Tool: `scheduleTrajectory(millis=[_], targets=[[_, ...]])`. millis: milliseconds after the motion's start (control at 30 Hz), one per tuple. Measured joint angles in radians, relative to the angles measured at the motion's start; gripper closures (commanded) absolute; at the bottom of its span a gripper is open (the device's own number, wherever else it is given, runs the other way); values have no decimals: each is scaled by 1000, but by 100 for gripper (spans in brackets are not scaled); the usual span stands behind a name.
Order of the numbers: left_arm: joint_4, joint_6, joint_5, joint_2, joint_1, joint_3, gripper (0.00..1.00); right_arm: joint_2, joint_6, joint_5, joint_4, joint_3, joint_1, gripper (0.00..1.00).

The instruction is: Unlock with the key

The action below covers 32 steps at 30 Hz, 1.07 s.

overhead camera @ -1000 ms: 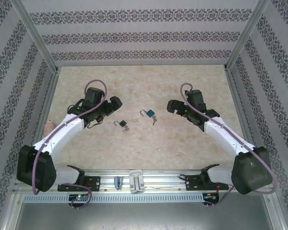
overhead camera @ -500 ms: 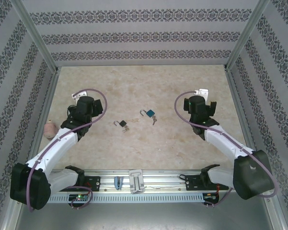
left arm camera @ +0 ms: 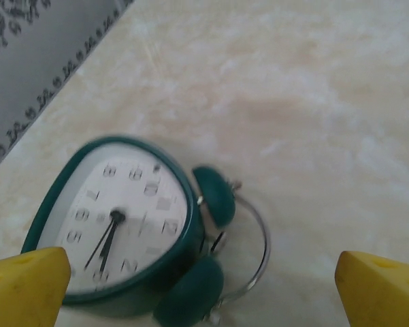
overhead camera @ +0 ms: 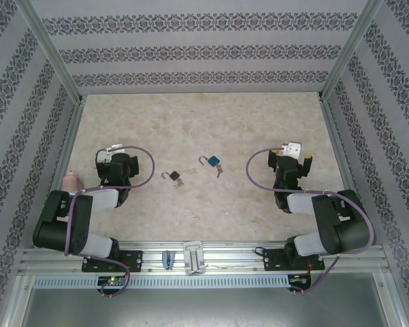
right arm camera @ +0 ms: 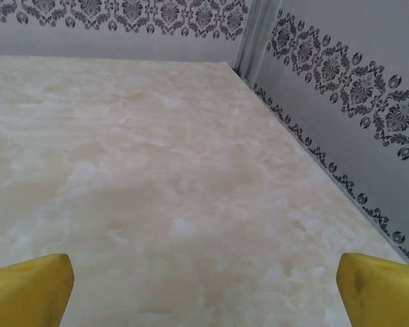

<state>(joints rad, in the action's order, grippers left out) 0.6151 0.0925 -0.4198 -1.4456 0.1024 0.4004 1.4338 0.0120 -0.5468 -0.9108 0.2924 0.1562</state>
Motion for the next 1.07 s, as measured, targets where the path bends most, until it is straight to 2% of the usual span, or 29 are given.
scheduleTrajectory(millis=[67, 233, 333, 1067], targets=[[138, -11, 34, -36, -20, -29, 1, 8, -1, 40, -37, -18, -17, 2], [243, -11, 140, -45, -86, -76, 1, 81, -2, 200, -168, -25, -54, 2], [386, -23, 209, -119, -95, -87, 1, 106, 6, 256, -109, -6, -76, 2], [360, -63, 244, -145, -82, -46, 1, 108, 19, 310, -96, 28, -96, 2]])
